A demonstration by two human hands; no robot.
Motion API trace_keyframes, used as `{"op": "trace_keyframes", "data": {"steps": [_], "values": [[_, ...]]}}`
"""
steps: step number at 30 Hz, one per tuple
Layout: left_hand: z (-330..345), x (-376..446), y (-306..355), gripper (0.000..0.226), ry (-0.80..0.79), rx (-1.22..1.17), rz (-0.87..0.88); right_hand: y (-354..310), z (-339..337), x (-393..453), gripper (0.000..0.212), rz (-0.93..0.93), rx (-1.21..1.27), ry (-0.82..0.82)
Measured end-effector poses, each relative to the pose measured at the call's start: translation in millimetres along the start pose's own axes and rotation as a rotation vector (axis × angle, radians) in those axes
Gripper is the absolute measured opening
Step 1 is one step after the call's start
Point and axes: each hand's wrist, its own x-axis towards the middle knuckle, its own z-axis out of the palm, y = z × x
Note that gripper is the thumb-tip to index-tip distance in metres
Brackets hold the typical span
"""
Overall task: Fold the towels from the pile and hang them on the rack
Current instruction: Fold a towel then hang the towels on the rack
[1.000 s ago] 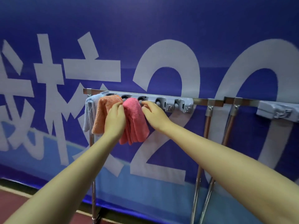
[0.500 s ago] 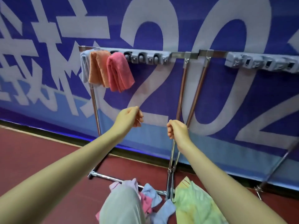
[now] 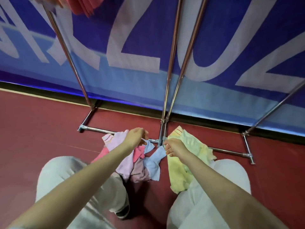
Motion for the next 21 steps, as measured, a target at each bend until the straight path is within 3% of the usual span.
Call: {"op": "trace_keyframes", "data": {"steps": [4,9,15,21], "values": [[6.9,49.9,-55.6,0.024,0.012,0.079,-0.132,53.3,11.6,43.0,0.013,0.202,-0.053,-0.026],[21.1,125.2,-117.3,0.028,-0.025,0.174,-0.268,102.0,26.0,117.8,0.022,0.346,-0.136,0.032],[58.4,206.0,-194.8,0.029,-0.053,0.266,-0.366,155.6,42.2,229.8,0.026,0.272,-0.273,0.114],[90.8,257.3,-269.0,0.019,-0.034,0.375,-0.337,166.8,38.9,311.3,0.023,0.143,-0.534,0.200]]}}
